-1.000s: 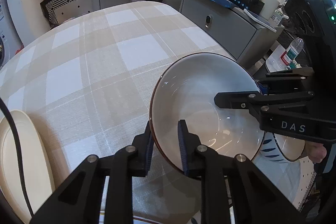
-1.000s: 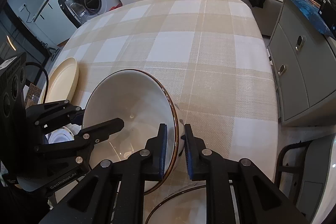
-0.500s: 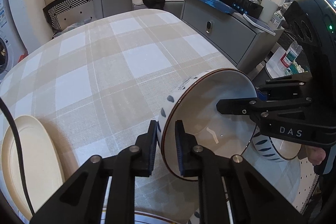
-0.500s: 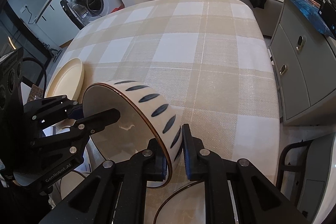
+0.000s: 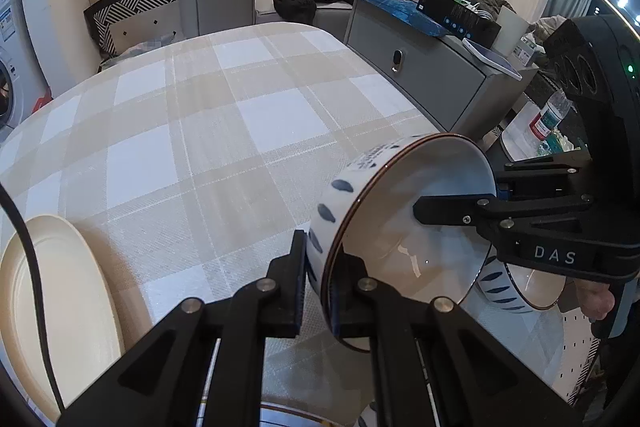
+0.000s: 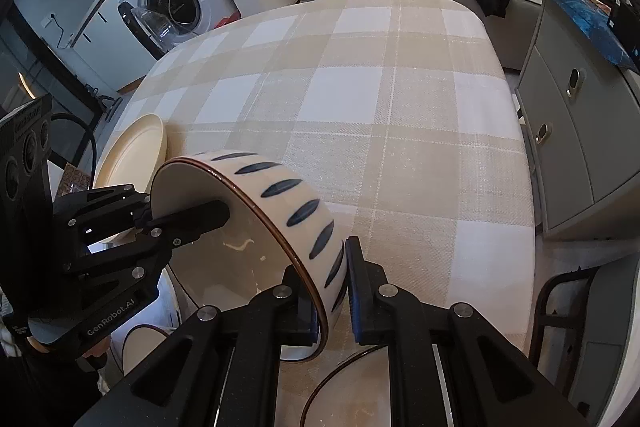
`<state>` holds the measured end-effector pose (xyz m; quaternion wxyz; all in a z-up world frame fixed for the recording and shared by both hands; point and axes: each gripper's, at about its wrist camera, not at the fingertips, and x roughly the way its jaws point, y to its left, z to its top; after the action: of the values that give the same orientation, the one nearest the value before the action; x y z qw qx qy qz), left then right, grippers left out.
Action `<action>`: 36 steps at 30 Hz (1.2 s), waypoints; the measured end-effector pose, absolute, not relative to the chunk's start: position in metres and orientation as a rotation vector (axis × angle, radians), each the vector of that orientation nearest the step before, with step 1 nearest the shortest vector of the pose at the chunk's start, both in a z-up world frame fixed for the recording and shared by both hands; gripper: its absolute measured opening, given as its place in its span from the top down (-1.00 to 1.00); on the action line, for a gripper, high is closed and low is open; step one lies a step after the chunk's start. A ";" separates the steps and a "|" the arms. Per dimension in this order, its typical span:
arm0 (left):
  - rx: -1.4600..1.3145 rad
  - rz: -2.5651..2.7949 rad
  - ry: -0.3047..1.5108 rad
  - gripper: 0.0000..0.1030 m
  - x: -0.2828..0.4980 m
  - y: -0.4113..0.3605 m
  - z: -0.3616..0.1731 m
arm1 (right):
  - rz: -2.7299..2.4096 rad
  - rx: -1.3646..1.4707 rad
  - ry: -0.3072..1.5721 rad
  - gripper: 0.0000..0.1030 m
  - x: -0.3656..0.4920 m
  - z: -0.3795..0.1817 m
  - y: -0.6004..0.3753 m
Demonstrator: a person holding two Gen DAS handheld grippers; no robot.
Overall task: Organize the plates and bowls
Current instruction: 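Lift and tilt the gripped bowl with the right gripper, then lower the held bowl into another blue-patterned bowl with the right gripper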
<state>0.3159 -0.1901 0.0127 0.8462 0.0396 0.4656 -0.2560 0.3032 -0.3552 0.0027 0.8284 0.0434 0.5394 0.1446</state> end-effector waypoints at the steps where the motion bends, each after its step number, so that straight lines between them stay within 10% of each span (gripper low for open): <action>1: 0.084 -0.541 0.979 0.88 0.315 -0.189 0.015 | 0.308 0.091 1.140 0.79 0.302 0.005 -0.355; 36: 0.059 -0.491 0.930 0.88 0.209 -0.152 0.075 | 0.336 0.036 1.107 0.79 0.189 0.072 -0.307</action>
<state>0.2087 -0.1520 0.0749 0.8645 0.0282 0.4439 -0.2343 0.1893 -0.3071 0.0718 0.8373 0.0172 0.5229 0.1586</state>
